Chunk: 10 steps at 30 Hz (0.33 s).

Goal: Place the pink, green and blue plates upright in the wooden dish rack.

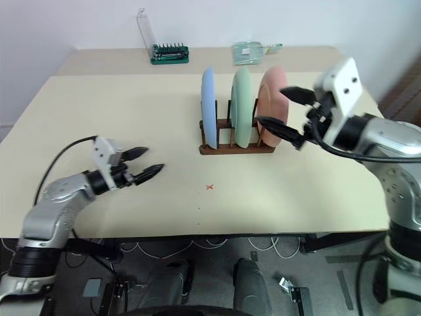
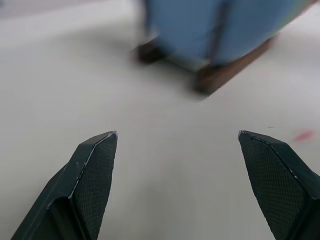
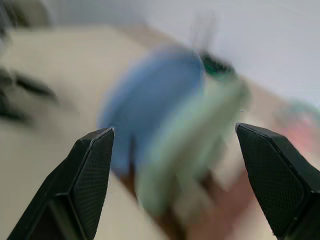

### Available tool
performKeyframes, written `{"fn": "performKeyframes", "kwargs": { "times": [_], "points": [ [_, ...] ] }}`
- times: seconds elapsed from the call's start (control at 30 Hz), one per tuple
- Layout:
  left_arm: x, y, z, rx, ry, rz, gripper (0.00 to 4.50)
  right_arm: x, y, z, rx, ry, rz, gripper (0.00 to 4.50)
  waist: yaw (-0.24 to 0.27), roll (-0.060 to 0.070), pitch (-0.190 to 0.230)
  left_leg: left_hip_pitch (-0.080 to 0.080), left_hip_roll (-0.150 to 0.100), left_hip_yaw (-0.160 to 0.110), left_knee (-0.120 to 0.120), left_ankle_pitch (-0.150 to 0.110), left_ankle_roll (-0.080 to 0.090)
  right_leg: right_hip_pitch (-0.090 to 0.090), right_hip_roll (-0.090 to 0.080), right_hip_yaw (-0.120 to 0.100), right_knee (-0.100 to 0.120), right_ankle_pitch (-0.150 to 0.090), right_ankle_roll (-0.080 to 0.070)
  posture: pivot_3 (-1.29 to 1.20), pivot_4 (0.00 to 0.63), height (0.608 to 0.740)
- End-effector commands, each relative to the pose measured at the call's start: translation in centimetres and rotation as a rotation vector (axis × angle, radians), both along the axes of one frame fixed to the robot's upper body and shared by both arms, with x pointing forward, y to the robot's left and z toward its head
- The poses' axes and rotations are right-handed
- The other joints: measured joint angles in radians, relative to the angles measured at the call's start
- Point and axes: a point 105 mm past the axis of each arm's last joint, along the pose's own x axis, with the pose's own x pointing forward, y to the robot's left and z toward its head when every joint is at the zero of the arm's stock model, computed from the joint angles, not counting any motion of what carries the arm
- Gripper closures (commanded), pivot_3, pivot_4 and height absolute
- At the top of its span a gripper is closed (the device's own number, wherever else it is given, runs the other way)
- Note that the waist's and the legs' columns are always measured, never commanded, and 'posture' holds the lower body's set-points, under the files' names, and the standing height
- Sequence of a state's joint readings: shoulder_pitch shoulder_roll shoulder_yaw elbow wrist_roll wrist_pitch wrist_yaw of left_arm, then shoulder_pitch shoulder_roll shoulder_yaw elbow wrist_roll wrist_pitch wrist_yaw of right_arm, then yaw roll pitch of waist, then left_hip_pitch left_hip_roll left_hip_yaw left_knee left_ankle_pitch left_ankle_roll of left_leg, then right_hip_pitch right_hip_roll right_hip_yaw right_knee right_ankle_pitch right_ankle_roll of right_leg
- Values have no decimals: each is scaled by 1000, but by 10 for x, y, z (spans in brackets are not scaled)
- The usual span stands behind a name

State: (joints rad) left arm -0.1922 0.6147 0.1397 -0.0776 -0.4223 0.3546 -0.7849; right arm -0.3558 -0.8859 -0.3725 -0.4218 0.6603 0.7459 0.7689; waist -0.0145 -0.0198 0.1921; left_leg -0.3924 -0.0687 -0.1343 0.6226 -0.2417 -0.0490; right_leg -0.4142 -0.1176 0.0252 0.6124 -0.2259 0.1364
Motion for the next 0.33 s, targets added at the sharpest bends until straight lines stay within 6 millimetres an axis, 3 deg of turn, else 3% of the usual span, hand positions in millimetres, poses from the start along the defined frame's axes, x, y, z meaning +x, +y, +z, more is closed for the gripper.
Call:
{"fn": "performKeyframes", "kwargs": {
  "times": [0.03,0.1,0.17,0.33],
  "points": [
    [-2,17,7,36,-45,34,516,-5,-32,-9,-31,-27,-74,568,1,0,0,0,0,0,0,0,0,0,0,0,0,0,0,0,150,740],
    [-4,33,-1,52,-21,83,516,-6,-57,-46,-78,52,-138,568,3,0,-1,2,1,0,0,0,0,2,0,0,0,0,0,0,150,740],
    [-7,42,-10,64,0,113,516,-7,-68,-72,-111,87,-166,568,2,0,0,2,1,1,1,-1,1,3,0,0,-1,-1,1,0,150,740],
    [-13,41,-23,51,23,132,516,1,-80,-93,-48,105,-205,568,-3,4,0,2,1,1,4,-1,1,3,0,1,0,-1,1,0,150,740]
  ]
}}
